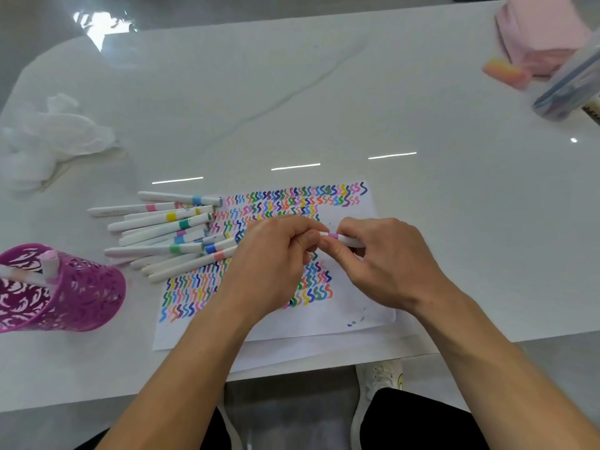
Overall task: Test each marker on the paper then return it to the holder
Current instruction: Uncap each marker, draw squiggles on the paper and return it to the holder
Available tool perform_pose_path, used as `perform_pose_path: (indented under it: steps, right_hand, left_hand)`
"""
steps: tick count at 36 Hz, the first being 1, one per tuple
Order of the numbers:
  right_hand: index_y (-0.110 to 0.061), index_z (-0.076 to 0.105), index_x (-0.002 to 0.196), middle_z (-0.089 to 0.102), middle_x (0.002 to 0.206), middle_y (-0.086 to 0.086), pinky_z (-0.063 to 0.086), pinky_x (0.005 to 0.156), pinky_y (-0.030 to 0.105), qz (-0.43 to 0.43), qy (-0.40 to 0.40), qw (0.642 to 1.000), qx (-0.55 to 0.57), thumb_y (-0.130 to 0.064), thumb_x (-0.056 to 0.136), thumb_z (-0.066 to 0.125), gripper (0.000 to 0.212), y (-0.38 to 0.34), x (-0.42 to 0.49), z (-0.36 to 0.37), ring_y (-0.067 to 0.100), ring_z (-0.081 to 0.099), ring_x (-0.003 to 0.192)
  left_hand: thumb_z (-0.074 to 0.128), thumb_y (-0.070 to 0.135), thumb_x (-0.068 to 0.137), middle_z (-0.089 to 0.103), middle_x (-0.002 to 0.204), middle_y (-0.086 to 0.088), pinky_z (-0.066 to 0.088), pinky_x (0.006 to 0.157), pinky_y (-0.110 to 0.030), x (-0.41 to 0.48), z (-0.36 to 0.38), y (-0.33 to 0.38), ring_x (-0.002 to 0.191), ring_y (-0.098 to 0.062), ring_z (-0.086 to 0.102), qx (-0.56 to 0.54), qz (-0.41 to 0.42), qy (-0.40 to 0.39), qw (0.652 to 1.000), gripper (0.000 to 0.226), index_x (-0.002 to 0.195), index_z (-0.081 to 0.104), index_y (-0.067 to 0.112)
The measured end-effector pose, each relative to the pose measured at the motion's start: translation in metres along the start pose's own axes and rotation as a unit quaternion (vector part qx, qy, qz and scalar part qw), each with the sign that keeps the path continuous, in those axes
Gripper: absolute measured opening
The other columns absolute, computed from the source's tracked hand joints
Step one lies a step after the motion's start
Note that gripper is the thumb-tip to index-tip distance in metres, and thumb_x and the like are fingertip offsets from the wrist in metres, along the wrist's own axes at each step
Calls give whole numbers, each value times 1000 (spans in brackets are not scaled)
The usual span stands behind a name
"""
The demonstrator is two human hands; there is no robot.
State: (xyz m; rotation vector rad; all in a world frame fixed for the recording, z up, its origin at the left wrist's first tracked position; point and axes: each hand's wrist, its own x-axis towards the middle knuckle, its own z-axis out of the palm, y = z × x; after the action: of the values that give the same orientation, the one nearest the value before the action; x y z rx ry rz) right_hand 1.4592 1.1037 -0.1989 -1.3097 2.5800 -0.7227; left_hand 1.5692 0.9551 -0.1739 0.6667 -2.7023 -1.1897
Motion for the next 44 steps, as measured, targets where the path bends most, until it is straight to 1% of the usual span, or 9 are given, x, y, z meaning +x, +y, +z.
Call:
perform_pose_path:
  steps: [16,20,23,26,29,34,39,42,44]
  right_hand:
    - [-25,37,59,33,43,-11,21,46,23,9,36,999,-21,-68,97,44,58,-6,-2,-4,8,36,39]
    - [-21,35,55,37,44,-8,32,45,27,29,34,999,10,-75,95,40,67,-6,-1,-3,14,37,40]
    - [-23,37,60,39,47,-6,29,47,28,52,14,997,51,-75,93,38,62,-7,1,-5,14,37,43]
    - [-30,54,89,49,56,-6,34,52,31,88,-10,990,107,-62,102,39,38,-4,0,-7,11,50,52]
    - [-38,41,121,65,77,1,47,66,39,118,6,972,201,-32,109,44,14,4,1,-9,13,60,68]
    - [-37,53,111,69,99,-6,57,66,35,162,86,935,302,-12,107,49,26,9,8,-14,10,65,66]
    - [-19,73,106,75,100,14,62,74,33,222,117,861,443,1,103,45,35,12,12,-17,22,73,79]
    - [-17,71,112,77,92,12,62,78,32,210,124,867,434,6,97,59,29,18,9,-13,21,74,80]
    - [-23,69,107,71,83,8,59,74,31,201,136,881,407,-10,93,77,20,23,7,-9,18,69,74]
  left_hand:
    - [58,16,100,69,70,13,52,65,-14,-1,5,8,68,-2,65,-58,-24,48,997,23,101,79,26]
    - [59,18,99,66,69,19,45,65,-6,0,-1,8,69,2,65,-29,4,81,996,22,100,78,30]
    - [58,20,100,63,73,24,51,75,-18,0,-1,8,71,0,66,-12,19,90,996,20,105,76,26]
    - [59,20,100,64,85,19,50,83,-26,1,0,6,81,-7,67,3,12,117,993,19,109,75,22]
    - [61,21,100,66,90,16,39,77,-5,4,0,2,80,-5,58,17,-8,142,990,18,110,76,22]
    - [60,25,100,69,98,13,36,78,-8,3,2,-3,86,-2,57,35,-12,129,991,19,111,75,22]
    - [60,26,99,63,97,16,37,79,-7,2,5,-4,79,1,53,50,-4,91,995,21,116,73,26]
    - [64,25,97,58,91,21,36,76,-5,2,7,-4,76,5,53,52,2,78,996,21,114,74,30]
    - [67,25,94,61,93,20,39,83,-13,3,9,-3,80,1,54,57,5,72,996,21,113,74,31]
